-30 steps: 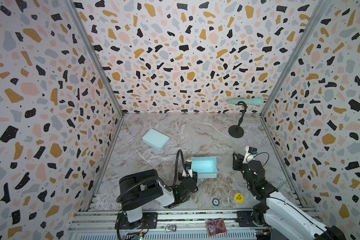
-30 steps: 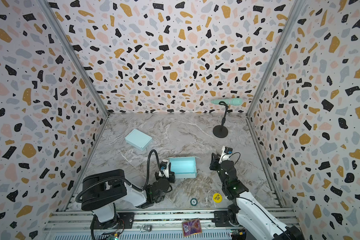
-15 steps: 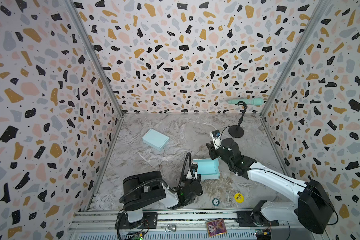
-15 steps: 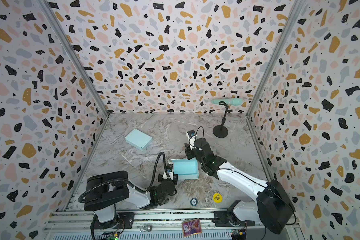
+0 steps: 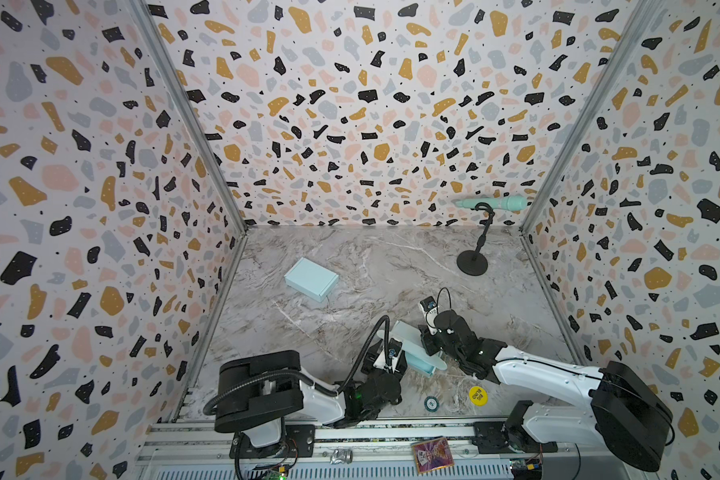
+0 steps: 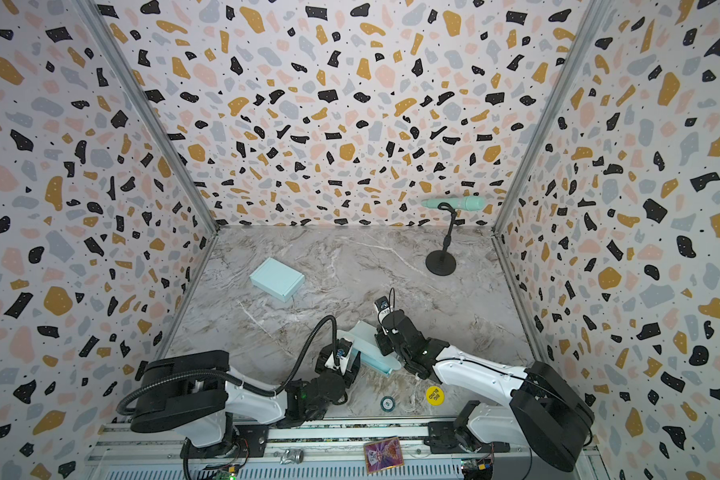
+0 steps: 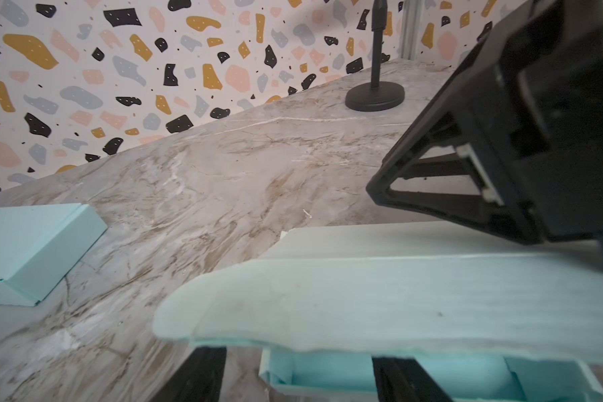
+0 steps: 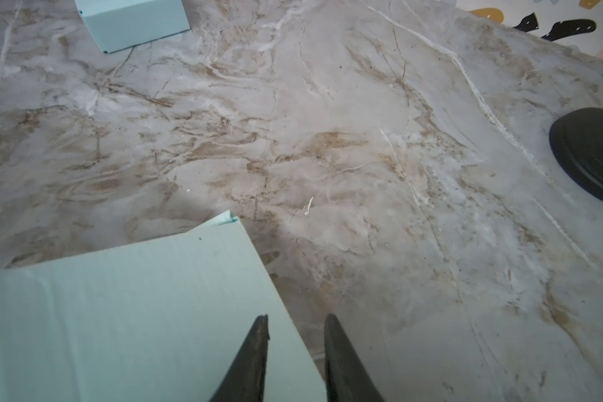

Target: Fold the paper box

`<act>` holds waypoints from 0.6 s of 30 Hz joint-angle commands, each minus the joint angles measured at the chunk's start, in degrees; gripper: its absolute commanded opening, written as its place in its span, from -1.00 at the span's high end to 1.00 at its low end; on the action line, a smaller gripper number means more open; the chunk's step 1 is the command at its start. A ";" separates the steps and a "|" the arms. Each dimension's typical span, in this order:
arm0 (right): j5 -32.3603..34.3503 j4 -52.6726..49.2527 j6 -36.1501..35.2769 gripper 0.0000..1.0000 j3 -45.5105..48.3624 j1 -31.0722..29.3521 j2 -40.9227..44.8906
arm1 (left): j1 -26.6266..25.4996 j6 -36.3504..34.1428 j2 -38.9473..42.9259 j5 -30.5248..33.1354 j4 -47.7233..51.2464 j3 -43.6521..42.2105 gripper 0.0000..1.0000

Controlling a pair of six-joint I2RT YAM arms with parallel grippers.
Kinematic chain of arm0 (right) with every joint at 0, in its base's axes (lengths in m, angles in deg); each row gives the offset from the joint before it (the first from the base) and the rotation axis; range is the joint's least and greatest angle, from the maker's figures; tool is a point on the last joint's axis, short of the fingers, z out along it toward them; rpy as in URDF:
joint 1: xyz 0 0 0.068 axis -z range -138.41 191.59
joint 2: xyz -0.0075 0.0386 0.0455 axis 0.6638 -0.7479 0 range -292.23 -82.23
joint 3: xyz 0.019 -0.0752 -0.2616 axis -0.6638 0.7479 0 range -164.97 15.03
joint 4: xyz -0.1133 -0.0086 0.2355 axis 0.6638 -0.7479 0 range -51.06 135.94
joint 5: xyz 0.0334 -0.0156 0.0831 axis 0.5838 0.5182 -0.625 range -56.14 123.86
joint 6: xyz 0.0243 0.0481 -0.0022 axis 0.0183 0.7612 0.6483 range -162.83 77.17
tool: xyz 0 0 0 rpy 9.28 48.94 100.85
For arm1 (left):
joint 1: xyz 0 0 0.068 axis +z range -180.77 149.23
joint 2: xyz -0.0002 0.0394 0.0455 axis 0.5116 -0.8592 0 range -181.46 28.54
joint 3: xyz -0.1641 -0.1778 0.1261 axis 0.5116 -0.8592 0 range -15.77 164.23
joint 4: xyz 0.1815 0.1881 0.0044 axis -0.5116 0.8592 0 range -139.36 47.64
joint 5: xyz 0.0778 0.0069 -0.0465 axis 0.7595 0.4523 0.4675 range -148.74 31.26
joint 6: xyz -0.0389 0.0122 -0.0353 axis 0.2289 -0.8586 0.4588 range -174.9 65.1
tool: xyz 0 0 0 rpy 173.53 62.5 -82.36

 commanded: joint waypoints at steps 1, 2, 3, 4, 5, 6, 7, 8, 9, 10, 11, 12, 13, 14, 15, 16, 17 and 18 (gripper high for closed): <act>4.69 1.20 1.74 0.40 0.90 -1.92 1.24 | -0.78 4.31 7.08 -7.73 6.20 -3.54 -0.54; 5.02 1.63 1.95 0.40 1.25 -2.40 1.00 | -0.78 5.34 9.84 -9.56 8.29 -4.39 -0.58; 5.20 2.29 1.94 0.40 1.66 -2.85 0.49 | -0.78 6.43 13.08 -11.84 10.65 -5.20 -0.65; 5.63 2.74 2.05 0.40 1.93 -3.33 0.13 | -0.78 7.02 15.93 -13.46 12.66 -5.70 -0.70; 6.41 3.13 2.10 0.40 2.14 -3.95 -0.44 | -0.78 7.59 19.40 -15.32 16.34 -5.67 -0.74; 7.10 3.59 2.04 0.40 2.25 -4.55 -1.06 | -0.78 8.09 22.55 -17.20 19.15 -5.36 -0.78; 7.59 3.97 1.84 0.40 2.33 -5.11 -1.62 | -0.82 8.53 25.18 -17.81 21.33 -4.86 -0.79; 8.35 4.37 1.69 0.40 2.42 -5.80 -2.21 | -0.78 9.23 27.99 -18.26 23.64 -4.03 -0.79; 8.87 4.92 1.54 0.40 2.56 -6.44 -2.75 | -0.71 9.63 30.30 -18.42 24.88 -3.15 -0.79; 9.10 5.16 1.51 0.40 2.61 -6.70 -3.28 | -0.57 10.30 31.93 -17.41 25.65 -2.33 -0.79; 9.28 5.32 1.73 0.40 2.65 -6.87 -3.90 | 0.72 12.03 32.95 -16.25 28.42 -0.21 -0.83; 9.60 5.53 1.98 0.41 2.79 -7.01 -4.21 | 3.55 13.96 32.93 -17.46 31.60 2.30 -0.84; 9.74 5.94 2.15 0.41 3.09 -7.14 -4.29 | 6.84 15.81 32.37 -19.04 34.93 4.69 -0.84; 9.68 6.40 2.57 0.41 3.57 -7.30 -4.12 | 10.34 18.61 31.40 -19.84 37.92 6.96 -0.84; 9.26 7.25 2.85 0.41 4.10 -7.32 -3.80 | 13.90 20.53 30.14 -22.51 38.84 8.20 -0.82; 8.71 7.95 3.00 0.41 4.47 -7.35 -3.60 | 16.63 21.11 28.98 -24.93 38.38 8.66 -0.80; 8.14 8.70 3.47 0.40 4.89 -7.34 -3.30 | 18.51 21.06 27.68 -25.93 37.33 9.07 -0.79; 7.41 9.60 3.72 0.41 5.35 -7.26 -3.09 | 19.68 20.21 26.16 -27.04 35.91 9.46 -0.78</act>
